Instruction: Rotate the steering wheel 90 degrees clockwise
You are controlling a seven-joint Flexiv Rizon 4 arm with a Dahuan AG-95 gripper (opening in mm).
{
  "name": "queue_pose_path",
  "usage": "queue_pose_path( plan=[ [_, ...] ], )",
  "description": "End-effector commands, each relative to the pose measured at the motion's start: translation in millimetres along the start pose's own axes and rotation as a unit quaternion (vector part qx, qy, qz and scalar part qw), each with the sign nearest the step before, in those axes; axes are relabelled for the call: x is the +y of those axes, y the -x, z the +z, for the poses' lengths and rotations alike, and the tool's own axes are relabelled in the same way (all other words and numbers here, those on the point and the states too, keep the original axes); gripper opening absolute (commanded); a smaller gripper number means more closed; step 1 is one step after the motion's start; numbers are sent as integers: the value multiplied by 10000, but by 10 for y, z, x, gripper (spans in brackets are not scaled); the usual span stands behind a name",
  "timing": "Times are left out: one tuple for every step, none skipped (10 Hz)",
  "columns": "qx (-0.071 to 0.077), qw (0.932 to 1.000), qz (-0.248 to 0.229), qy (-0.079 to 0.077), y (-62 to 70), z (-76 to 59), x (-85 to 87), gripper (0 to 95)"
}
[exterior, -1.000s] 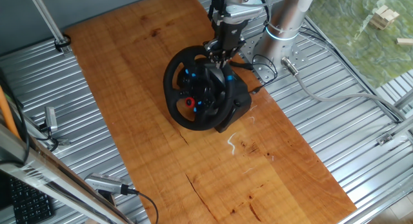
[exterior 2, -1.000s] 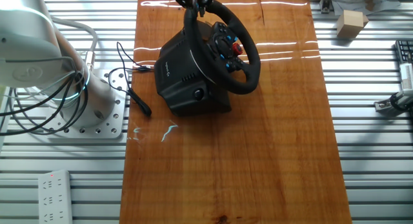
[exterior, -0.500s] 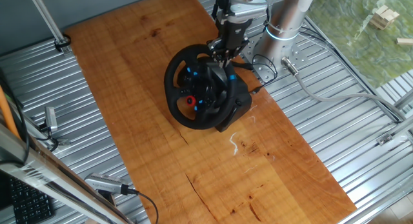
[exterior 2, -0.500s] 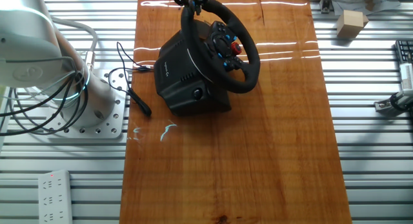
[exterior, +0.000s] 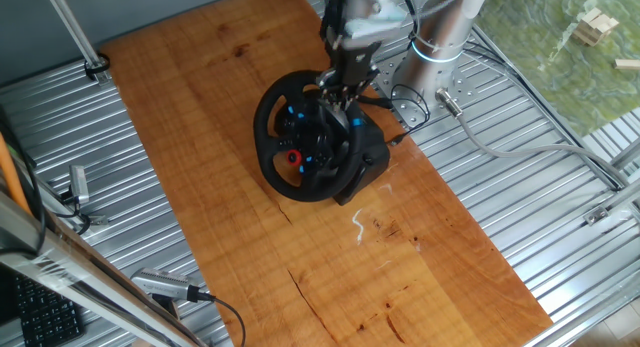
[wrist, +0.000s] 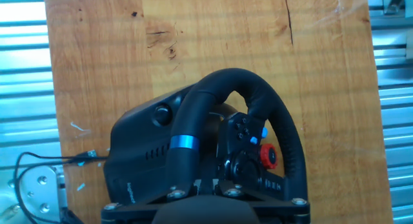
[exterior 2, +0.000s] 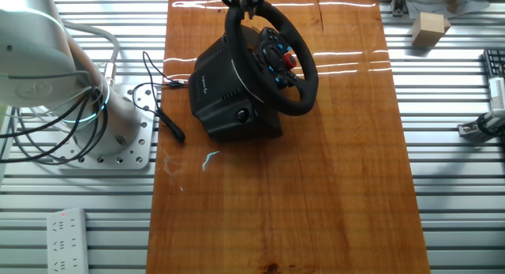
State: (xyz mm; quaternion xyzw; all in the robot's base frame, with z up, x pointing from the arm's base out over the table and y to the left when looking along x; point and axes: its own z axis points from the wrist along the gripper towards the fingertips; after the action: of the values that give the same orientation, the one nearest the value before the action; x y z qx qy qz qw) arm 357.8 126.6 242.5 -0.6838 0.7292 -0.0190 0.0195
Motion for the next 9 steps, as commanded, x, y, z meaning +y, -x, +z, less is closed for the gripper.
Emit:
queue_pose_path(
  plan=[
    [-6,10000,37,-17,0,66,-21,190],
    [-12,10000,19,-16,16,47,-49,190],
    [16,10000,-8,17,43,3,-116,190],
    [36,9999,15,101,80,-51,-199,190],
    [55,9998,44,159,101,-94,-254,190],
    [44,9998,113,182,98,-129,-295,190],
    [23,9997,176,185,77,-145,-305,190],
    [36,9995,245,178,66,-149,-308,190],
    [17,9989,436,182,52,-149,-319,190]
  ],
)
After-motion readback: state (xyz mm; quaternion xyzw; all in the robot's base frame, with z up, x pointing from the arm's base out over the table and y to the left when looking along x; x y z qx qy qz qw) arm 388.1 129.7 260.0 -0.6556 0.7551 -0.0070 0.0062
